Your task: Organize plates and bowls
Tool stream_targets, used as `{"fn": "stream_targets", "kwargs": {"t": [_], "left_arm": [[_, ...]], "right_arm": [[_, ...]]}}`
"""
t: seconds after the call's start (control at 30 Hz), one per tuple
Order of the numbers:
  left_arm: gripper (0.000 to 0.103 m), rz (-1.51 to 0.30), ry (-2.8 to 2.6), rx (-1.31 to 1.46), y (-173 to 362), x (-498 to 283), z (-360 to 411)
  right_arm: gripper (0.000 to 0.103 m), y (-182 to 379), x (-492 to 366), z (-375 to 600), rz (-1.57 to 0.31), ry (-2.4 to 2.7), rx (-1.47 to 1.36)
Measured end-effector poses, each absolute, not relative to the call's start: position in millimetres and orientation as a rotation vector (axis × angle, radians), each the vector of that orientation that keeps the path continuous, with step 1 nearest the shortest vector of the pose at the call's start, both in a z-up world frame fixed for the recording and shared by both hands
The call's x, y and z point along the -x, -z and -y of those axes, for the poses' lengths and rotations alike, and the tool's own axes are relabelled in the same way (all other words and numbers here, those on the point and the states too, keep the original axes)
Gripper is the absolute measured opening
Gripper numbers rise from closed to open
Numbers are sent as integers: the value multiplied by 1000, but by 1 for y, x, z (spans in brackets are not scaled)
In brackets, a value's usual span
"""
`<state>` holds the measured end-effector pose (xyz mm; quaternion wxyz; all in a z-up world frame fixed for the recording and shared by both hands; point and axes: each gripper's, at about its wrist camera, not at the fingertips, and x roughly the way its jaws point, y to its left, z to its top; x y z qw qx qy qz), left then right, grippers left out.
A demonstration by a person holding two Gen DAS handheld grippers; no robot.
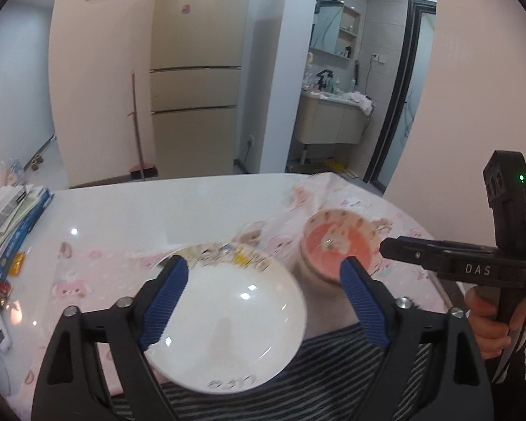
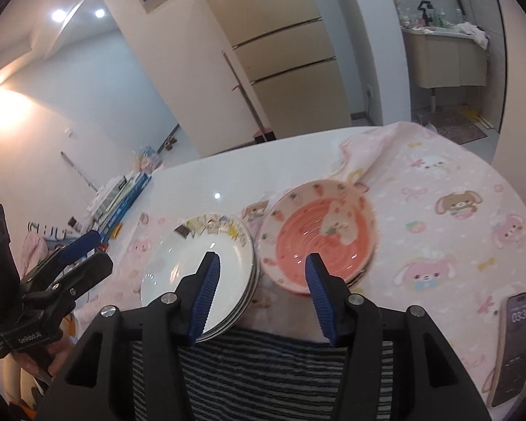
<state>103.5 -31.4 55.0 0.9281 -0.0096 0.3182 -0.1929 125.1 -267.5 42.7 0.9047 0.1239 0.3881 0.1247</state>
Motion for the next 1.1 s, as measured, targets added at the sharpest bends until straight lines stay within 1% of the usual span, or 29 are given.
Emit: {"fn": "stream_targets", "kwargs": {"t": [0.13, 0.33, 0.5, 0.77, 0.9, 0.97, 1.03, 1.1], "left_arm": [[97, -654, 457, 23, -53, -120, 61], [98, -761, 457, 13, -40, -160, 97], [98, -896, 455, 66, -13, -196, 113], [97, -1003, 434, 81, 27, -226, 123], [92, -1032, 452, 86, 36, -238, 128], [85, -1052, 454, 93, 40, -242, 129], [71, -1081, 452, 79, 45, -248, 133], [65, -1113, 479, 108, 52, -252, 134]], "right_arm": [[61, -47, -122, 292, -770, -210, -279], [62, -41, -135, 327, -763, -147, -328], [62, -13, -159, 337, -837, -135, -367], [62, 37, -192, 332, -964, -161, -414], [62, 49, -199, 333, -984, -154, -456], [62, 53, -203, 332, -992, -160, -461], [62, 59, -207, 329, -1012, -160, -456], [55, 64, -209, 329, -1020, -146, -455]]}}
